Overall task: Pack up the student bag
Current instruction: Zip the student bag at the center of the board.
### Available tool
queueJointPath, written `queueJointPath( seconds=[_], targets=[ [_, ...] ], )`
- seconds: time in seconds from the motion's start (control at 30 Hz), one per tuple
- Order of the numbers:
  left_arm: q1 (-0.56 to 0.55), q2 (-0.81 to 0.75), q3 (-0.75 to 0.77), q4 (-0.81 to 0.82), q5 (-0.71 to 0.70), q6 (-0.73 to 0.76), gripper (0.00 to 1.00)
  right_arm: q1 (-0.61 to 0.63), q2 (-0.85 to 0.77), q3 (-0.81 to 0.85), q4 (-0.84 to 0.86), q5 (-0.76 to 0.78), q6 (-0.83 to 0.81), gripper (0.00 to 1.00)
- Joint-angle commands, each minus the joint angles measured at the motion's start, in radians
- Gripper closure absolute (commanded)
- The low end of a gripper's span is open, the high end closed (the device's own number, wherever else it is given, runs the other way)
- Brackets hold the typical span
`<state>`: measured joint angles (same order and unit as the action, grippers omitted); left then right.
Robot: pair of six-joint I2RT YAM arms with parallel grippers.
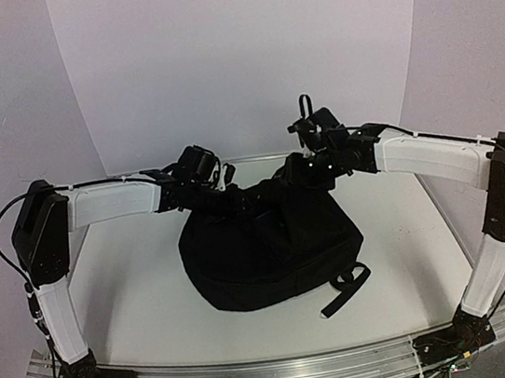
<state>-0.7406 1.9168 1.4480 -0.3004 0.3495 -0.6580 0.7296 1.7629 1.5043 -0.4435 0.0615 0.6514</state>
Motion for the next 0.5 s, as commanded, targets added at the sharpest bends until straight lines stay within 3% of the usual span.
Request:
queueJointPath(
  seconds=[0.0, 0.23, 0.47],
  targets=[
    [0.007, -0.104, 0.002, 0.000, 0.002, 0.004, 0.54, -0.053, 0.082, 0.103, 0.044, -0.136, -0.064, 0.46],
    [0.064, -0.117, 0.041, -0.055, -0.046, 0.059, 0.36, -0.088, 0.221, 0.227, 0.054, -0.256, -0.118, 0.45],
    [0.135, -0.059, 0.125, -0.173, -0.074, 0.250, 0.23, -0.097, 0.324, 0.293, 0.056, -0.327, -0.163, 0.45]
  ],
)
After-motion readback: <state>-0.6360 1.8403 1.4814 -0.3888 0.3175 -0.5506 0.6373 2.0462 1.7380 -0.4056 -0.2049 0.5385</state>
